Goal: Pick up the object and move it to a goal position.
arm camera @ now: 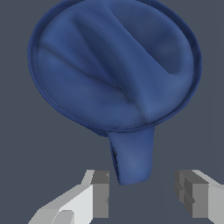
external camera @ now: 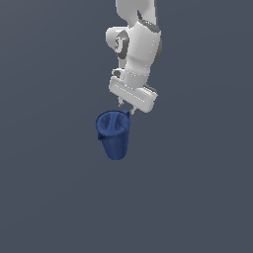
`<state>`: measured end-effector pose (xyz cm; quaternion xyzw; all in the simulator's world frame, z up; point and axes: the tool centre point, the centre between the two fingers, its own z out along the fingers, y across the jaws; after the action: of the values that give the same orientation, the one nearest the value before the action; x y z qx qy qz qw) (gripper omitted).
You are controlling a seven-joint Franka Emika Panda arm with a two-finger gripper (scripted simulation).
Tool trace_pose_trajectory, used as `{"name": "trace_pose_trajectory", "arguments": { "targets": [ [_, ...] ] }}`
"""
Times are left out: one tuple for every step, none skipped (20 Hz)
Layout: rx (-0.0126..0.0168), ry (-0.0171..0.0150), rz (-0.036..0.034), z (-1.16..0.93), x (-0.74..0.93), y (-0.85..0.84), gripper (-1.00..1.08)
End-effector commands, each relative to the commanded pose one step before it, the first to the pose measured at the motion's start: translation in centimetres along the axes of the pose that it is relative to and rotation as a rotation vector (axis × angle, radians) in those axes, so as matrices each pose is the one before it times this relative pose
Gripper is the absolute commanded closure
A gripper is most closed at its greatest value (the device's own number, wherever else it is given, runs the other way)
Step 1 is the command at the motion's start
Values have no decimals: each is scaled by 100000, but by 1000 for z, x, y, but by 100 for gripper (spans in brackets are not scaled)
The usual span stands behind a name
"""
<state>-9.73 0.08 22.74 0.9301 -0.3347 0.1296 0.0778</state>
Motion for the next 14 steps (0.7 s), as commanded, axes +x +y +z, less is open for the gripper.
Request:
{"name": "trace_pose_trajectory", "arguments": {
  "targets": [
    [652, 1061, 2520, 115, -269, -97, -20],
    [276, 398, 983, 42, -109, -35, -20],
    [265, 358, 906, 38, -104, -32, -20],
    [253, 321, 833, 34, -98, -29, -20],
    [237, 286, 757, 31, -92, -26, -20],
    [220, 253, 685, 27, -84, -23, -20],
    [201, 221, 611, 24, -77, -20, -20],
    [180, 191, 537, 21, -69, -18, -20],
    [159, 163, 466, 17, -60, -15, -20],
    [136, 135, 392, 15, -52, -13, -20],
    [113, 110, 322, 11, -42, -10, -20],
    [88, 83, 248, 9, -34, -9, -20],
    [66, 62, 186, 4, -21, -2, -20],
    [31, 29, 88, 9, -21, -12, -20]
  ]
}}
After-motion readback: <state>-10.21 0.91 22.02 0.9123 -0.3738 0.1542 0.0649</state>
